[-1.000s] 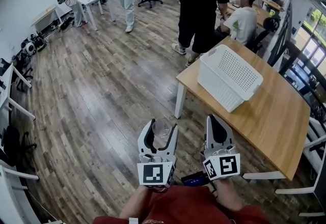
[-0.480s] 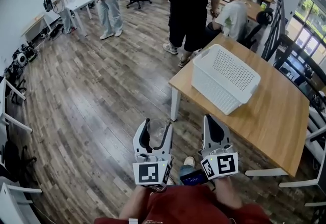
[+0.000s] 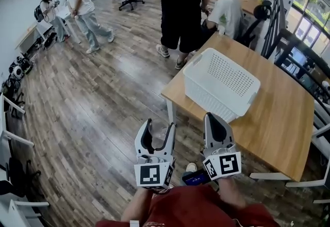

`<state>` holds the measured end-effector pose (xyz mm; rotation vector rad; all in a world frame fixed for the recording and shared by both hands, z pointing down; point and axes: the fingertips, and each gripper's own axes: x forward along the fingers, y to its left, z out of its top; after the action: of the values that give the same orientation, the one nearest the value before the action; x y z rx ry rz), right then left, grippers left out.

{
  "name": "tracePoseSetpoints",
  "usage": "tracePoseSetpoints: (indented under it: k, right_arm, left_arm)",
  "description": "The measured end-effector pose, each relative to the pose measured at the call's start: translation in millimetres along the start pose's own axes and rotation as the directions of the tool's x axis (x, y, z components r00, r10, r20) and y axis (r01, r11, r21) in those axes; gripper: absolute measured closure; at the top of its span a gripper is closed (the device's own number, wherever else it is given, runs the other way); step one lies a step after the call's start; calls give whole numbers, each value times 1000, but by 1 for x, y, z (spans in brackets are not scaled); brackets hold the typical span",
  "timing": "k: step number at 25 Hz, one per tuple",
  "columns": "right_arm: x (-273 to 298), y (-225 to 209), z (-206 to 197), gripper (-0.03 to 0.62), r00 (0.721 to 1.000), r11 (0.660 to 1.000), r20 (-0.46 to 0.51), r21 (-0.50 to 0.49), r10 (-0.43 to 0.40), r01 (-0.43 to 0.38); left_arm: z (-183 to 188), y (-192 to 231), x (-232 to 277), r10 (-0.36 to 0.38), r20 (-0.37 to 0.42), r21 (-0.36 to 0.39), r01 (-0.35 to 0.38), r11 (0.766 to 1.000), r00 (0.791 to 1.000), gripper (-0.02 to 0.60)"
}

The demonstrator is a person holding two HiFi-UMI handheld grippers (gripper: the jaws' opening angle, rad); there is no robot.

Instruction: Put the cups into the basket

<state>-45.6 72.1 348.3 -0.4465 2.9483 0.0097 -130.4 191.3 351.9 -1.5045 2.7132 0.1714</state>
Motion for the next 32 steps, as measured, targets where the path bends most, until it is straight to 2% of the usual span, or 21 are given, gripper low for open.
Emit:
tracePoseSetpoints:
  k: [17, 24, 32]
  right_arm:
    - [45, -130, 7, 589, 995, 994, 23, 39, -102, 101]
    - [54, -182, 0, 589, 990, 990, 30, 44, -136, 134]
    - [53, -234, 8, 591, 983, 982, 40, 62, -181, 179]
  left_arm:
    - [6, -68, 132, -110, -17, 18, 110, 994, 994, 291]
    - [-3, -98, 176, -141, -19, 17, 142, 990, 990, 291]
    - [4, -130, 216, -170, -15, 10, 171, 985, 985, 291]
